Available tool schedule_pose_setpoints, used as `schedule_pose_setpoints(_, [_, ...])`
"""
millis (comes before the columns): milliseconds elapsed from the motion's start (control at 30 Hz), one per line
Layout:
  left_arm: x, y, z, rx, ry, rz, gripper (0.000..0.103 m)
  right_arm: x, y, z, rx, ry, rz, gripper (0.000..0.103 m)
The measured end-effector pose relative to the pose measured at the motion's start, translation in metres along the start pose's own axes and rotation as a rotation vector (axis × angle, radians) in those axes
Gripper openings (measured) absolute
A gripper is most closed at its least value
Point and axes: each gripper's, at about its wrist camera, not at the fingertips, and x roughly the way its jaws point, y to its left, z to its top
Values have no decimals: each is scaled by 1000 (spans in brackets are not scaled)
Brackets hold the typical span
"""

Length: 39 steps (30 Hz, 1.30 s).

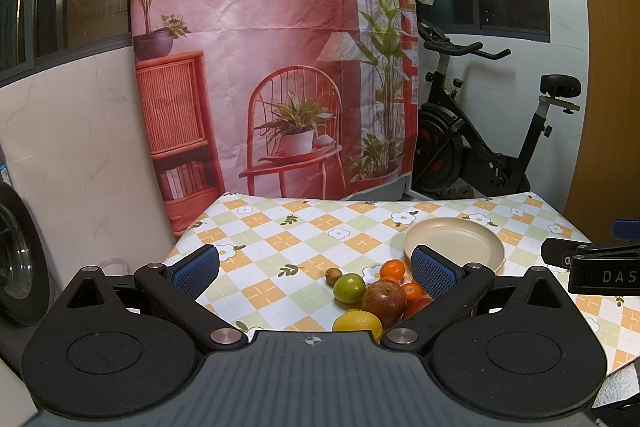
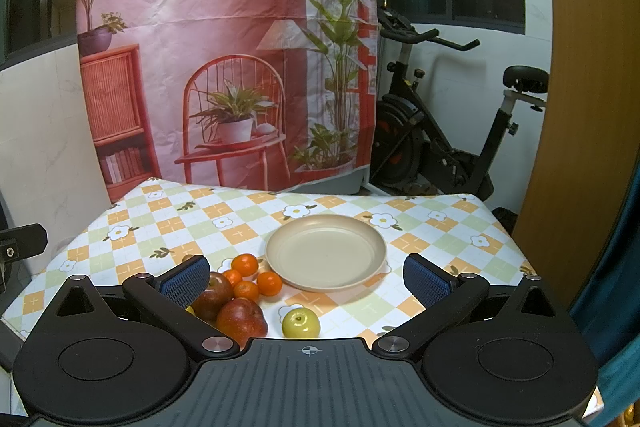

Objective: Organize fruits

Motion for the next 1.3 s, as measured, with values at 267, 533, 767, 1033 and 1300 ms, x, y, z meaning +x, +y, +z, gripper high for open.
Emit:
schedule_pose_setpoints(267, [1,-2,-1,0,2,-1,103,1,0,-1,-2,3,2,103])
schedule_pose_setpoints(533, [9,1,-4,-22,18,-26,103,0,-8,-2,-20,-28,63,103])
schedule_pose_setpoints(767, [31,11,-5,-78,30,-4,103,22,-18,-2,-29,-27,136,103])
schedule_pose_setpoints(1033, [60,13,-12,-61,47,-39,102,55,-25,-19,-84,-109,91,103])
schedule_pose_setpoints(1300, [93,16,-18,-34,87,-70,94,93,-27,-33,-64,-62,169,103])
